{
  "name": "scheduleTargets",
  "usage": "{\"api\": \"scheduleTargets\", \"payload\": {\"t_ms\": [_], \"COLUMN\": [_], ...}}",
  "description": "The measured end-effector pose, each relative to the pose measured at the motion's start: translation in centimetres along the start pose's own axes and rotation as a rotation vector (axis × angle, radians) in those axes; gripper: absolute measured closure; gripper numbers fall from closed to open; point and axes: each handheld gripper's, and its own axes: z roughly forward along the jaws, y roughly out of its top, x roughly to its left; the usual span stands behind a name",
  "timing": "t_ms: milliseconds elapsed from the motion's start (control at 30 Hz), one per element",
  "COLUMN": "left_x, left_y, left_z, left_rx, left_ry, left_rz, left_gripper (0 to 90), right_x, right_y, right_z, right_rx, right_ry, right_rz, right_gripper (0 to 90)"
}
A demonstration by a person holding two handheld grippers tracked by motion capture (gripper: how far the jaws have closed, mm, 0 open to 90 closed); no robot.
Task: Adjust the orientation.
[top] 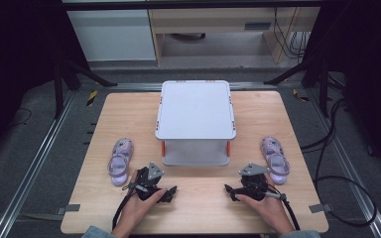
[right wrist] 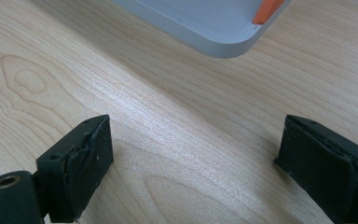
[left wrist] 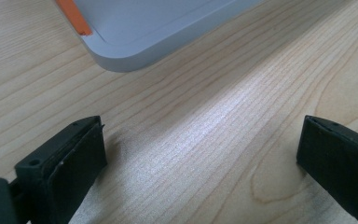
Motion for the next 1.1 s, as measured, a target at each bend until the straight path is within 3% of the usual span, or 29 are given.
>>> {"api": "scheduleTargets", "payload": {"t_ms": [133, 233, 300, 367, 433, 633, 733, 867, 1100], "left_x": [0.1, 0.3, 0.6, 0.8, 1.2, 2.7, 3.9, 5.3, 6.7], "left_y": [0.1, 0.3, 0.6, 0.9, 1.3, 1.8, 1.5, 0.9, -0.2], "left_z": [-0.2, -0.6, -1.2, -2.1, -3.3, -7.0, -8.3, -9.5, -9.6], "left_rx": [0.014, 0.017, -0.002, -0.013, -0.054, -0.138, -0.163, -0.160, -0.107], "left_ry": [0.006, 0.038, 0.049, 0.068, 0.070, 0.184, 0.231, 0.286, 0.310], "left_rz": [-0.001, -0.005, -0.016, -0.001, -0.014, -0.016, -0.046, -0.064, -0.090], "left_gripper": [1.7, 5.3, 5.9, 7.9, 11.8, 23.3, 29.0, 36.2, 42.6], "right_x": [0.0, 0.0, 0.0, 0.0, 0.0, 0.0, 0.0, 0.0, 0.0], "right_y": [0.0, 0.0, 0.0, 0.0, 0.0, 0.0, 0.0, 0.0, 0.0], "right_z": [0.0, 0.0, 0.0, 0.0, 0.0, 0.0, 0.0, 0.0, 0.0], "right_rx": [0.000, 0.000, 0.000, 0.000, 0.000, 0.000, 0.000, 0.000, 0.000], "right_ry": [0.000, -0.001, -0.001, -0.001, -0.002, -0.002, -0.002, -0.003, -0.003], "right_rz": [0.000, 0.000, 0.000, 0.000, 0.000, 0.000, 0.000, -0.002, -0.001], "right_gripper": [10.0, 9.9, 9.9, 10.0, 10.0, 10.0, 10.0, 10.0, 10.0]}}
